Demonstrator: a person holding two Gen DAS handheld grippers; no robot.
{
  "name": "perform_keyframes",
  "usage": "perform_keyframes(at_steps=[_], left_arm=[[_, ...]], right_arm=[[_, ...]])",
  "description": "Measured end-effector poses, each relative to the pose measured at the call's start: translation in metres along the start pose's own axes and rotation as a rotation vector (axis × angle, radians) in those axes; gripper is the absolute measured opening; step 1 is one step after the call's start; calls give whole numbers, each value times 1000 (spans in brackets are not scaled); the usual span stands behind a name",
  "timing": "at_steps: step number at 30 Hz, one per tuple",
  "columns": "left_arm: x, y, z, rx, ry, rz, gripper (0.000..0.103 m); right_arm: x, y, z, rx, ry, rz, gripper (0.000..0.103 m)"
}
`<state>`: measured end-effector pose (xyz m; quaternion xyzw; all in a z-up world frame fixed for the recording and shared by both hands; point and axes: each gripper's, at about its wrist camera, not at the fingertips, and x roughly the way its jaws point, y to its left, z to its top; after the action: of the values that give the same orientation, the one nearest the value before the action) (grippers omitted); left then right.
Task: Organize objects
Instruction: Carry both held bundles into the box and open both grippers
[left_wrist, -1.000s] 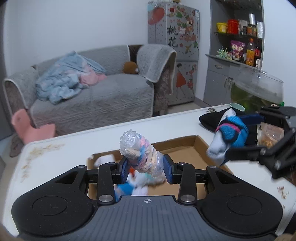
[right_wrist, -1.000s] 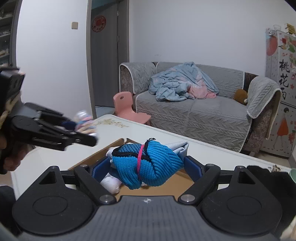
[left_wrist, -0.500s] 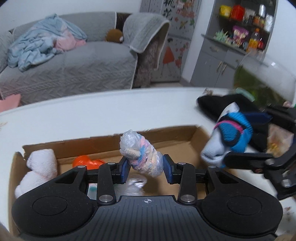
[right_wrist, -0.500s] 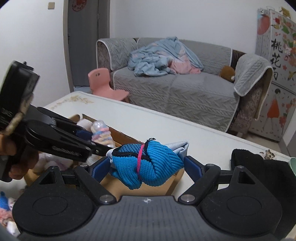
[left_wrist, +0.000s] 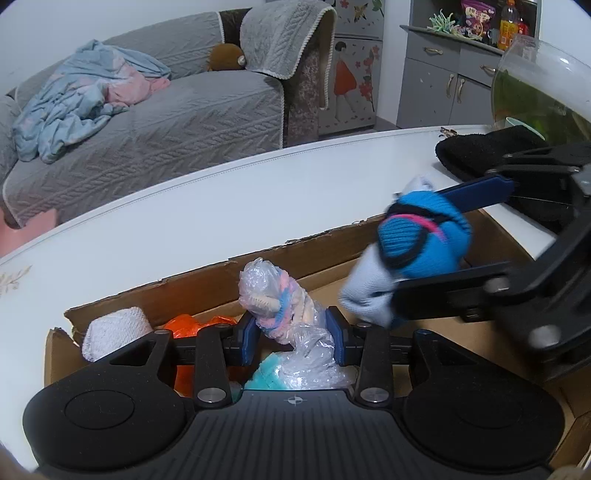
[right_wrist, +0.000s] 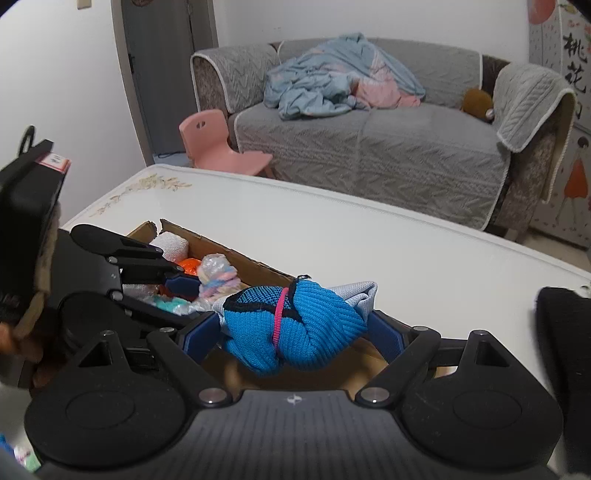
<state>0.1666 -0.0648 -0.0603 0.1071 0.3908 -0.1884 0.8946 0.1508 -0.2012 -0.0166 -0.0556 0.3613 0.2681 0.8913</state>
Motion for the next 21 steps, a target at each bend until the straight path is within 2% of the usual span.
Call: perform_keyframes(at_steps=[3,9,14,18,21], left_arm=[[2,5,-1,-26,8,-15,45],[4,3,0,-8,11,-3,49],[3,4,-2,-9,11,-8,52],[4,6,-2,-17,10,-15,53],[4,5,-2,-22,9,-9,53]], right_arm=[[4,-4,3,19,19,0,85],[11,-7,5,39,69,23,86],[14,-5,8,60,98,11,86],[16,-12,10,146,133,14,86],[22,-9,14,142,149,-10,86]])
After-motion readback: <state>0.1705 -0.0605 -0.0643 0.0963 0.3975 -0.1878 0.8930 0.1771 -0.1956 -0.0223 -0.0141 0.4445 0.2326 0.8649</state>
